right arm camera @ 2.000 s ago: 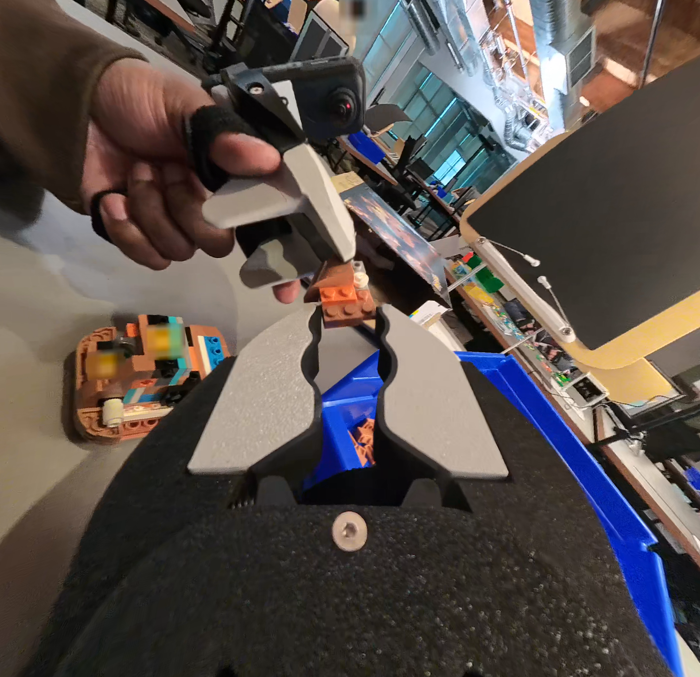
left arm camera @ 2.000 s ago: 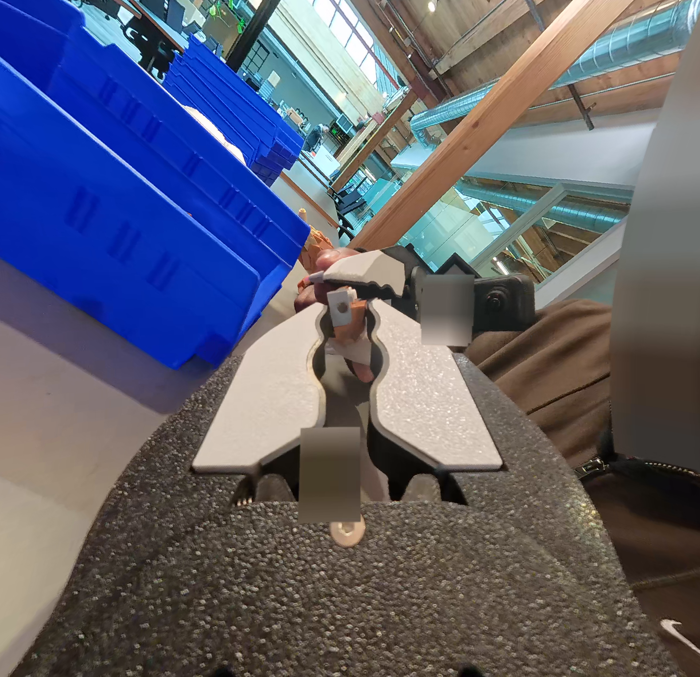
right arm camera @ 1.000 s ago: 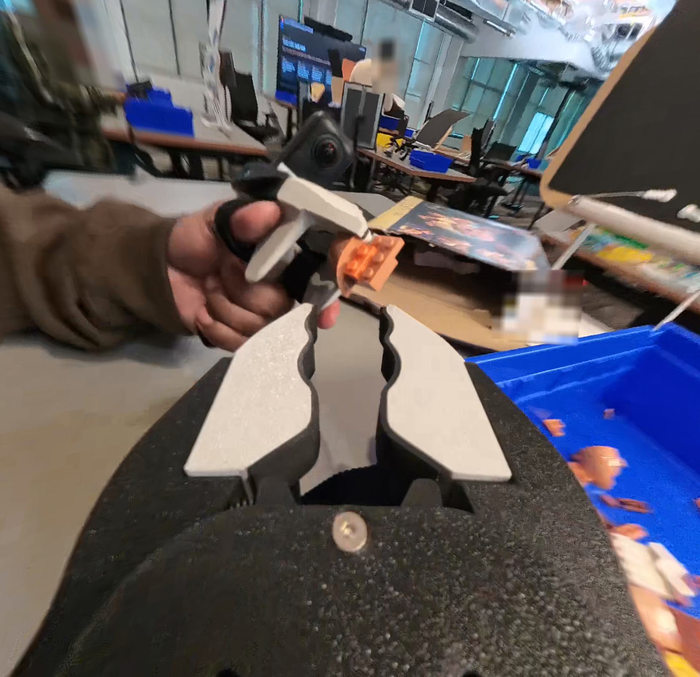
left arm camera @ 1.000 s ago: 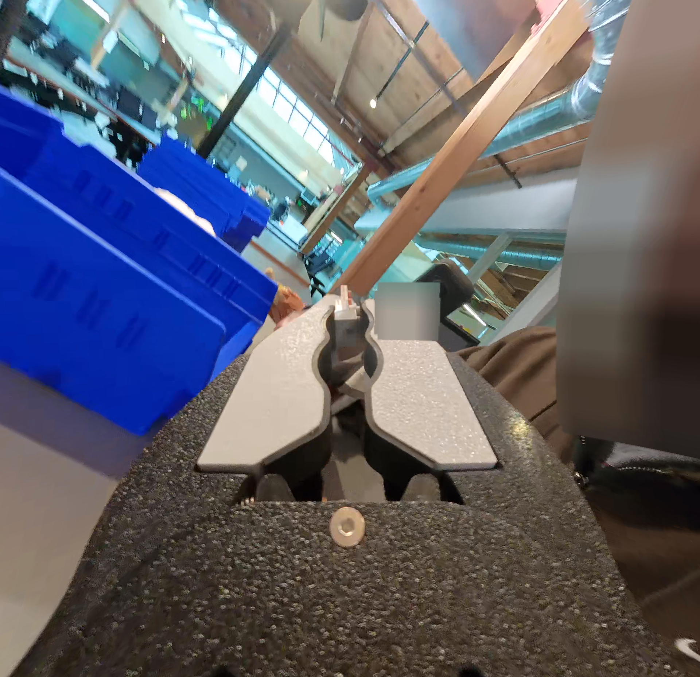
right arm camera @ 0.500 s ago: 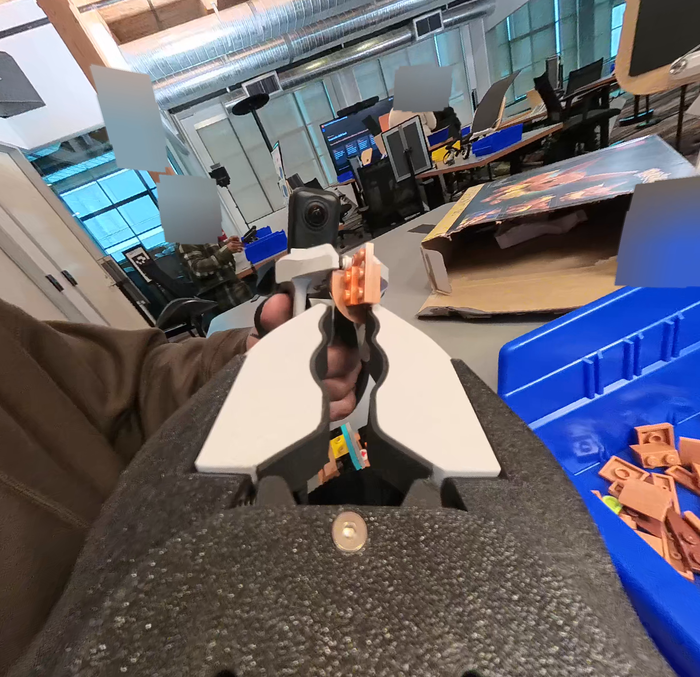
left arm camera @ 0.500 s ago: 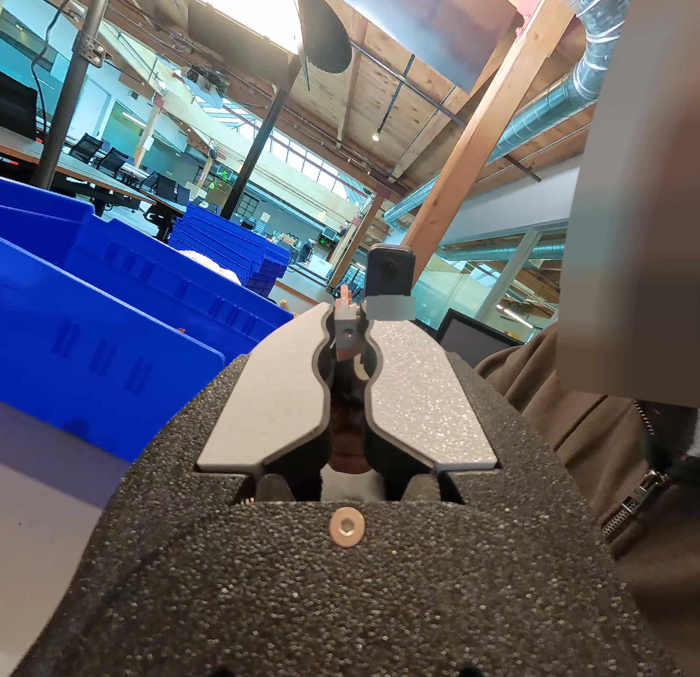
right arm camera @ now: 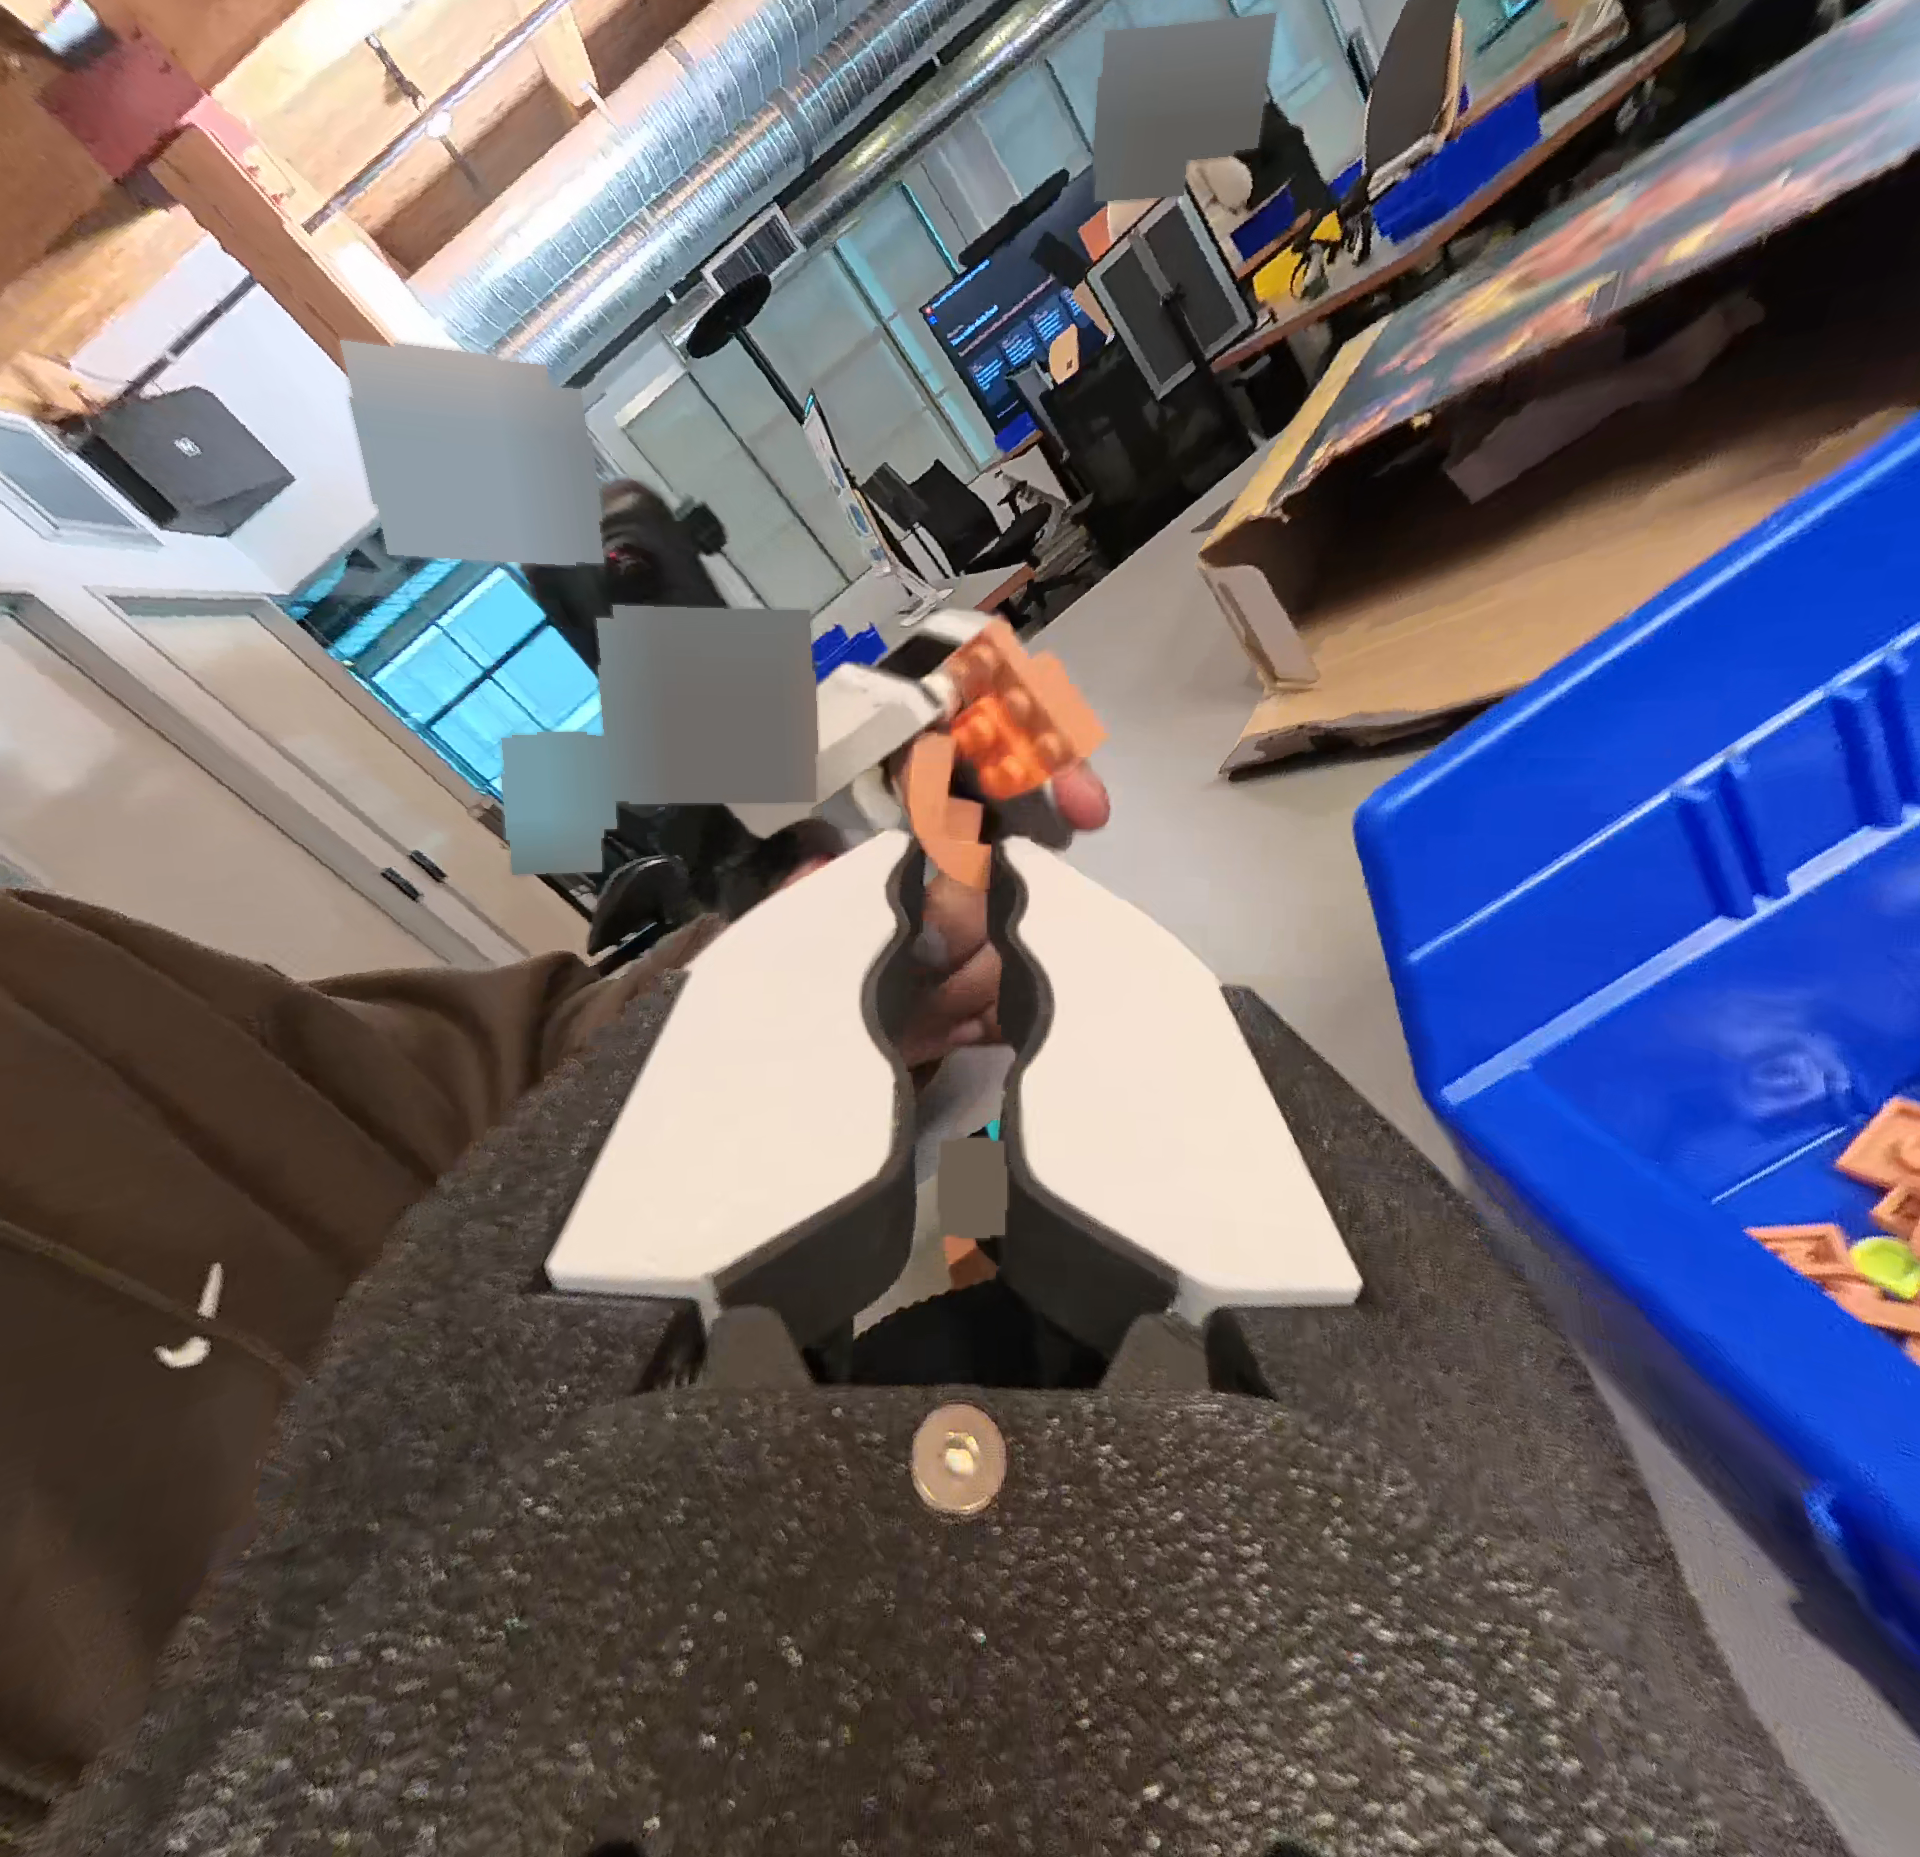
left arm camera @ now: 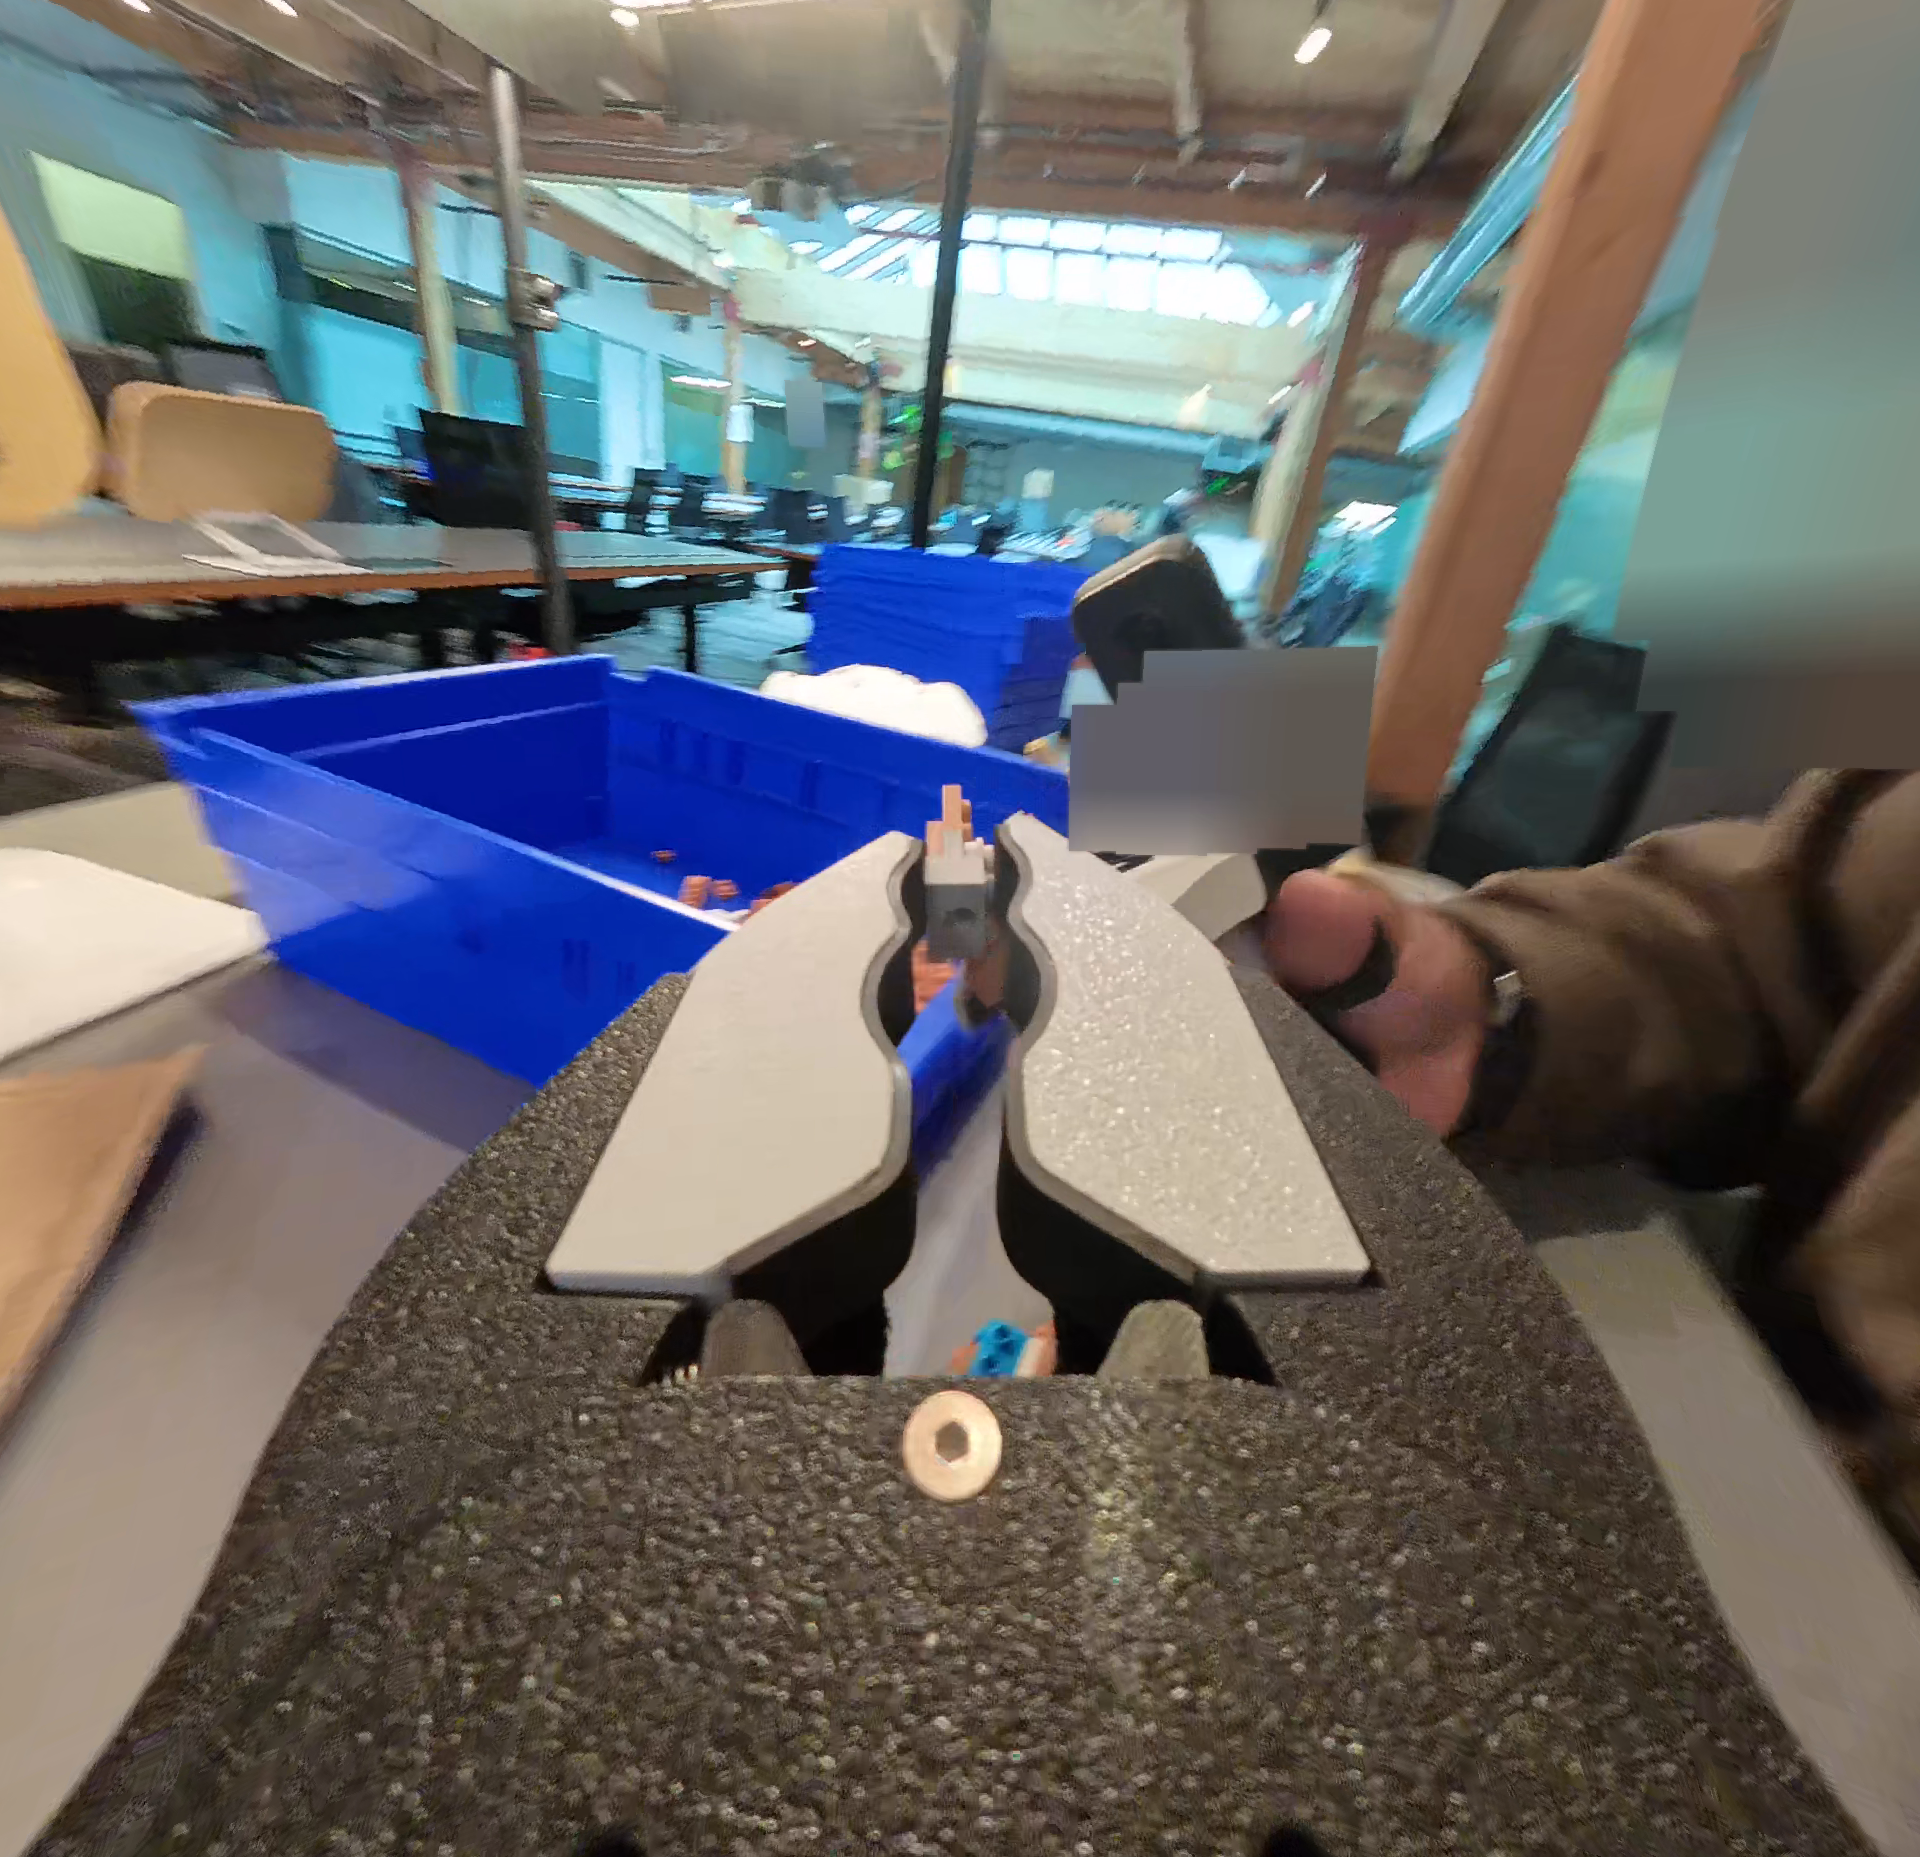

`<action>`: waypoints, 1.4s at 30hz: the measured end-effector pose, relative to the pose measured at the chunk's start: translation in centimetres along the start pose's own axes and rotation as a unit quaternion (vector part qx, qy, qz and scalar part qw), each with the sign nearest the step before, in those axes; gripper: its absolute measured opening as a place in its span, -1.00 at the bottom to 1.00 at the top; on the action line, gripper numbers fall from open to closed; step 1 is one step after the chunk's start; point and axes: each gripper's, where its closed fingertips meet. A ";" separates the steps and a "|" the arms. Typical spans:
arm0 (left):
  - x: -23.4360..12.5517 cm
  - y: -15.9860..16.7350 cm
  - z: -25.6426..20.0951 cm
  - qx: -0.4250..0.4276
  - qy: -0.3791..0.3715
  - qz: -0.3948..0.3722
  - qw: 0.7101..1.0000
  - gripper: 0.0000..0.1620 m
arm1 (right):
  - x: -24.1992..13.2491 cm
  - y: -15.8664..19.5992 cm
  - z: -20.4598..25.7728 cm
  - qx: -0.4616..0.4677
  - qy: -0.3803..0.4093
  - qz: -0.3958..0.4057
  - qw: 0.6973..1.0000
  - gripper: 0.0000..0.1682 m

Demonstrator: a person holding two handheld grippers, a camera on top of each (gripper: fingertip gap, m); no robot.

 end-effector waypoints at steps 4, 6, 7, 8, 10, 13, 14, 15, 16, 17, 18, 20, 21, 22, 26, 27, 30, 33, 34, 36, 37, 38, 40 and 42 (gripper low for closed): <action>-0.2 -0.1 0.5 0.019 -0.017 0.007 1.000 -0.85 | 0.1 0.1 0.4 0.011 -0.014 0.004 1.000 -0.90; -0.2 -0.2 0.6 -0.016 -0.013 -0.006 1.000 -0.85 | 0.0 -0.1 0.3 -0.008 -0.002 0.002 1.000 -0.90; -0.2 -0.1 0.7 -0.031 -0.012 -0.012 0.999 -0.85 | -0.1 -0.2 0.2 -0.019 0.005 0.001 1.000 -0.90; -0.2 -0.3 0.8 -0.047 -0.012 -0.021 0.999 -0.85 | -0.2 -0.4 0.1 -0.030 0.012 -0.001 0.999 -0.90; -0.7 -0.9 1.6 -0.089 -0.019 -0.053 0.994 -0.85 | -0.5 -1.0 -0.2 -0.051 0.029 -0.008 0.998 -0.90; -1.5 -1.8 2.7 -0.161 -0.012 -0.104 0.981 -0.85 | -1.9 -3.4 -2.1 -0.080 0.097 -0.055 0.990 -0.89; -1.7 -2.0 2.9 -0.184 -0.005 -0.114 0.976 -0.85 | -2.8 -4.4 -3.4 -0.089 0.144 -0.073 0.983 -0.89; -1.8 -2.0 3.1 -0.206 -0.001 -0.121 0.971 -0.85 | -3.9 -5.4 -5.0 -0.099 0.196 -0.086 0.972 -0.88; -1.9 -1.9 3.3 -0.225 0.003 -0.127 0.966 -0.85 | -5.0 -6.1 -6.3 -0.109 0.238 -0.095 0.960 -0.82; -1.9 -1.9 3.3 -0.241 0.007 -0.132 0.961 -0.85 | -5.8 -6.7 -7.1 -0.116 0.265 -0.100 0.952 -0.74; -1.9 -1.8 3.3 -0.259 0.013 -0.136 0.956 -0.85 | -6.2 -7.1 -7.5 -0.122 0.279 -0.101 0.947 -0.70; -1.7 -1.6 3.1 -0.287 0.029 -0.138 0.948 -0.85 | -6.1 -7.4 -7.0 -0.143 0.277 -0.098 0.945 -0.67; -1.6 -1.6 2.9 -0.295 0.037 -0.136 0.945 -0.85 | -5.8 -7.3 -6.4 -0.157 0.265 -0.095 0.947 -0.67; -1.4 -1.5 2.6 -0.296 0.045 -0.131 0.945 -0.85 | -5.2 -7.0 -5.6 -0.172 0.245 -0.090 0.950 -0.68; -0.6 -1.0 0.8 -0.266 0.085 -0.083 0.957 -0.85 | -2.8 -4.9 -1.3 -0.175 0.105 -0.063 0.977 -0.73; -0.4 -0.7 0.2 -0.252 0.095 -0.066 0.961 -0.85 | -2.6 -4.5 -0.5 -0.160 0.074 -0.057 0.983 -0.73; 0.0 -0.3 -1.0 -0.215 0.115 -0.032 0.969 -0.85 | -2.4 -3.8 0.5 -0.136 0.025 -0.038 0.990 -0.82; 0.0 -0.3 -1.3 -0.211 0.121 -0.027 0.970 -0.85 | -2.3 -3.3 0.9 -0.141 0.011 -0.017 0.990 -0.90; 0.0 -0.2 -1.3 -0.212 0.123 -0.025 0.969 -0.85 | -2.3 -3.2 0.9 -0.143 0.011 -0.013 0.990 -0.91; 0.0 -0.1 -1.3 -0.210 0.124 -0.020 0.970 -0.85 | -2.3 -3.0 0.9 -0.148 0.012 -0.008 0.989 -0.91; 0.0 -0.1 -1.3 -0.208 0.124 -0.017 0.970 -0.85 | -2.3 -3.0 0.9 -0.149 0.012 -0.007 0.989 -0.89; 0.0 0.0 -1.3 -0.204 0.124 -0.015 0.971 -0.85 | -2.3 -3.0 1.0 -0.150 0.010 -0.008 0.989 -0.86; 0.0 0.1 -1.4 -0.196 0.123 -0.008 0.973 -0.85 | -2.3 -3.0 1.2 -0.152 0.005 -0.008 0.988 -0.85; 0.0 0.1 -1.6 -0.188 0.125 -0.001 0.974 -0.85 | -2.2 -2.7 1.2 -0.163 0.008 0.001 0.987 -0.86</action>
Point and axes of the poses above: each gripper's, where its closed fingertips meet, x out along the fingers, y out of its underside, z = x × y across the jaws, and after that the axes turned 12 degrees about x, right-handed
